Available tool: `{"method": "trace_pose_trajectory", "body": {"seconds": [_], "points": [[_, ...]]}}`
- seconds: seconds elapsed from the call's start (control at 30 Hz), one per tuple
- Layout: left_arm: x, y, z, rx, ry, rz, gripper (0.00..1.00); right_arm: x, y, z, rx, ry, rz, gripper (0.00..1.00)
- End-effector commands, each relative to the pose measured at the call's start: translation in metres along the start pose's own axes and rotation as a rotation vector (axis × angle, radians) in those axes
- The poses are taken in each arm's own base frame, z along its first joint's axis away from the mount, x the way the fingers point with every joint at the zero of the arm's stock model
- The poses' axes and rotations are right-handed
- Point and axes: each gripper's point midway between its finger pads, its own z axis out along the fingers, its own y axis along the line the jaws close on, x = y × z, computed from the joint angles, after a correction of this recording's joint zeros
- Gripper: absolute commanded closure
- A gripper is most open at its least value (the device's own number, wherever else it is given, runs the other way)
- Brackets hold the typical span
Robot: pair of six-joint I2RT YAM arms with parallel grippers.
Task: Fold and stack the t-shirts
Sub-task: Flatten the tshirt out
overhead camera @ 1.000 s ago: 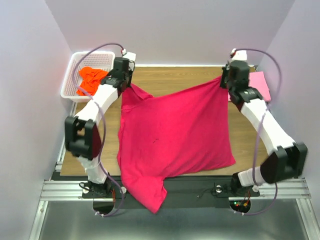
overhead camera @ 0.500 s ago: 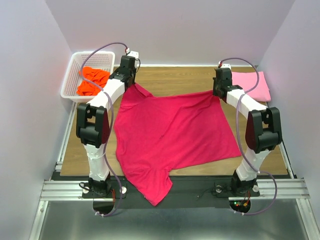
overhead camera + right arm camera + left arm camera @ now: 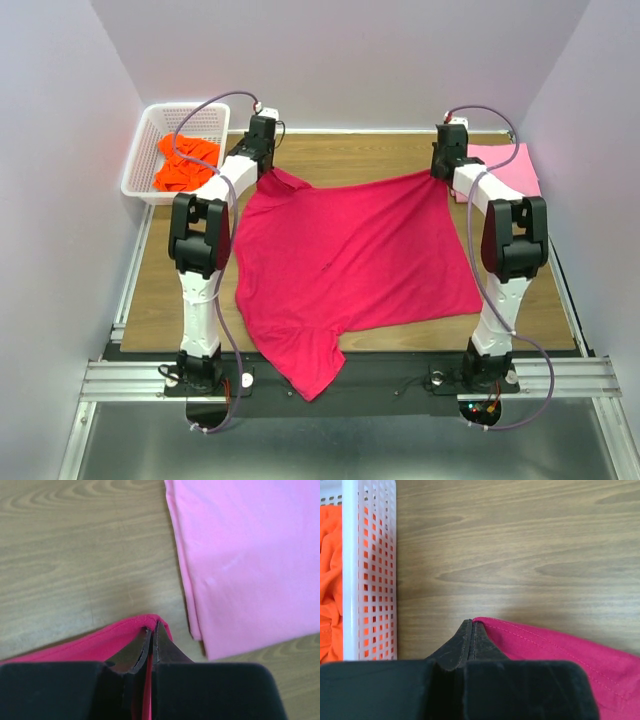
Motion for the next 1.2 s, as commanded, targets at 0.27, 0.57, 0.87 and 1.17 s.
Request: {"method": "trace_pose_trajectory", "body": {"seconds": [0.27, 0.57, 0.87, 1.17], "points": [[-0.099, 0.003, -0.012, 0.049, -0.239, -0.135, 0.52, -0.057, -0.013, 0.020, 0.094, -0.141, 0.151, 0.72], [-0.123, 0.013, -0.109, 0.154, -0.310, -0.300, 0.22, -0.069, -0.003, -0.055, -0.094, -0.144, 0.220, 0.32], [0.043, -0.015, -0.170, 0.272, 0.011, -0.357, 0.31, 0.064, -0.005, -0.120, -0.162, 0.170, 0.378, 0.37], [0.153, -0.034, -0.171, 0.296, 0.210, -0.376, 0.50, 0.185, -0.051, -0.173, -0.019, 0.340, 0.461, 0.49]]}}
